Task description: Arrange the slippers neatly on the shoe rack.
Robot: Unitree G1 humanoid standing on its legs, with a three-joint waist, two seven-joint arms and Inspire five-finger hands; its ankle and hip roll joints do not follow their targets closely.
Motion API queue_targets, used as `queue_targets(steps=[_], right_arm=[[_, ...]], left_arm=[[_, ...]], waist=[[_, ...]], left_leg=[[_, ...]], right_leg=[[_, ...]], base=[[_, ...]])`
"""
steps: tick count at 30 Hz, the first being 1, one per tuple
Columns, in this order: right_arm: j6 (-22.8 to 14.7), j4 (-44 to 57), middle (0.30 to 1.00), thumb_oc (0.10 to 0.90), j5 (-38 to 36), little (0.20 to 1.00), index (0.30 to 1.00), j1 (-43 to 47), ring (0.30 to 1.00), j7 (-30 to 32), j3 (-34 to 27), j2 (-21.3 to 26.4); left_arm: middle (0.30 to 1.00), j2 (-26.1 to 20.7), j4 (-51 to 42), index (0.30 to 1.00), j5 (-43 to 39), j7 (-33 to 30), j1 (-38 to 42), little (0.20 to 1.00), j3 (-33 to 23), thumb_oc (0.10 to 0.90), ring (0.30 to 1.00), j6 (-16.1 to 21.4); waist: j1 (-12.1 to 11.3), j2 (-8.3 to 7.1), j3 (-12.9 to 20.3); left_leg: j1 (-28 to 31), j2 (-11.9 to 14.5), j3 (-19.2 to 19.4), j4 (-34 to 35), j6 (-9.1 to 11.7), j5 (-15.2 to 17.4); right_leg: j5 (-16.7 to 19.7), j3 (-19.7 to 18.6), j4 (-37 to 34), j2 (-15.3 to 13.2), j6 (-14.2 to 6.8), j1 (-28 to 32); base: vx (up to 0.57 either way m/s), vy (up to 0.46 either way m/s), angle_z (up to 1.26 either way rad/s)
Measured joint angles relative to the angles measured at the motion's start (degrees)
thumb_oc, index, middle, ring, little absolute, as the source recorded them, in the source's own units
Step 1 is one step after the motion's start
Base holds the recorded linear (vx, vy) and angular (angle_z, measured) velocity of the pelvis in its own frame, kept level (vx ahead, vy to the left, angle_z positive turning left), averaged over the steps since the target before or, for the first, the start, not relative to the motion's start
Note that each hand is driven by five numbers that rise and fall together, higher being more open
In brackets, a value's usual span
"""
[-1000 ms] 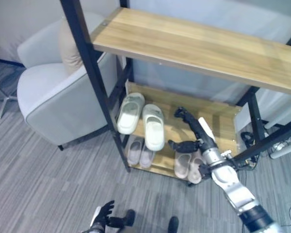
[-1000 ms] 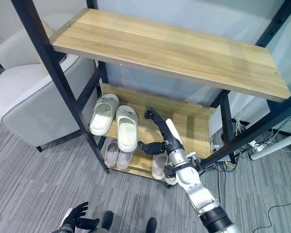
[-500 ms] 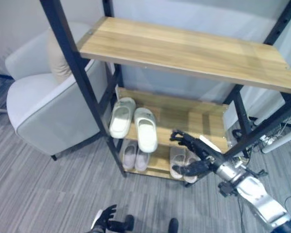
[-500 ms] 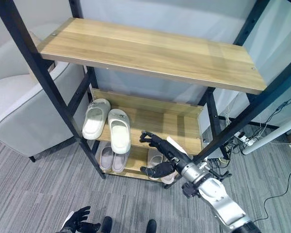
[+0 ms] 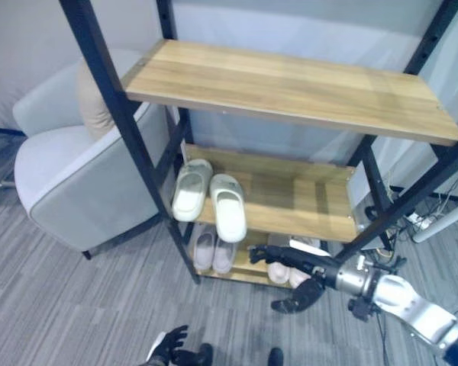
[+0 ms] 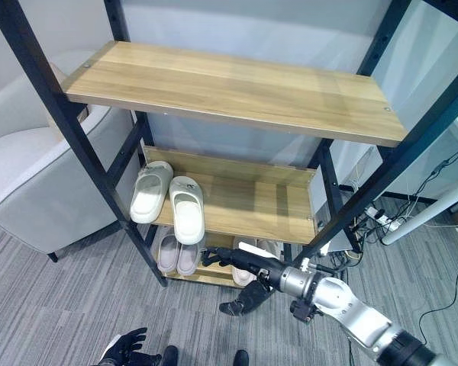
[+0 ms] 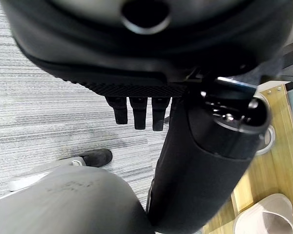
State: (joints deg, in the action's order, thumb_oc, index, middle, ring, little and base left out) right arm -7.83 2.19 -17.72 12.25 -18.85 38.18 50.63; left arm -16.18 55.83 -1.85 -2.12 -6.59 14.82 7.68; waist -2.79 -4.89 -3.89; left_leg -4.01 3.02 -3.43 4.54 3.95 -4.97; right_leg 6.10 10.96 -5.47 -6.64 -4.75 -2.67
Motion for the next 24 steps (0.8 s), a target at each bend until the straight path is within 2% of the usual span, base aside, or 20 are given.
queue_targets(steps=[2,7,13,24], right_arm=[[0.00,-1.64,0.900,0.800,1.15,0.900,0.900,0.29,0.900,0.58,0.16,-1.23],[-0.12,-11.02,0.900,0.800,7.92,0.900,0.900,5.23,0.900,3.21,3.32,-8.40],[-0.41,-20.61,0.900,0.800,11.95,0.900,0.900,8.95,0.900,6.89,4.21,-16.70],[-0.55,-27.84,0.900,0.800,17.86,0.900,0.900,13.59,0.900,10.80,5.06,-23.57]], left_arm=[[0.900,-0.09,0.12,0.900,0.01,0.10,0.66,0.900,0.87,0.800,0.900,0.00],[0.900,-0.30,0.22,0.900,0.00,0.13,1.09,0.900,1.29,0.800,0.900,0.42],[0.900,-0.74,-0.26,0.900,-0.01,-0.18,1.21,0.900,1.43,0.800,0.900,1.48],[0.900,-1.29,-1.70,0.900,-0.01,-1.39,1.46,0.900,1.46,0.800,0.900,1.55]], waist=[[-0.54,0.02,-0.01],[-2.30,-0.30,0.15],[-5.25,-1.44,0.13],[-7.48,-3.01,-0.62]], left_leg=[[-0.22,-0.02,-0.37,0.00,0.04,-0.03],[-0.91,-0.10,-1.71,-0.01,0.05,-0.13],[-1.26,-0.14,-2.47,-0.02,0.11,-0.22],[-2.21,-0.19,-3.67,-0.02,0.22,-0.23]], right_leg=[[-0.08,0.38,0.00,-0.03,-0.06,-0.01],[0.00,1.19,0.01,0.00,0.13,0.02],[-0.24,2.21,0.23,-0.03,-0.03,0.08],[-0.66,3.36,0.00,0.00,0.09,-0.17]], base=[[0.02,0.002,0.10],[0.01,0.009,0.13],[0.02,0.011,0.07],[0.01,0.005,0.06]])
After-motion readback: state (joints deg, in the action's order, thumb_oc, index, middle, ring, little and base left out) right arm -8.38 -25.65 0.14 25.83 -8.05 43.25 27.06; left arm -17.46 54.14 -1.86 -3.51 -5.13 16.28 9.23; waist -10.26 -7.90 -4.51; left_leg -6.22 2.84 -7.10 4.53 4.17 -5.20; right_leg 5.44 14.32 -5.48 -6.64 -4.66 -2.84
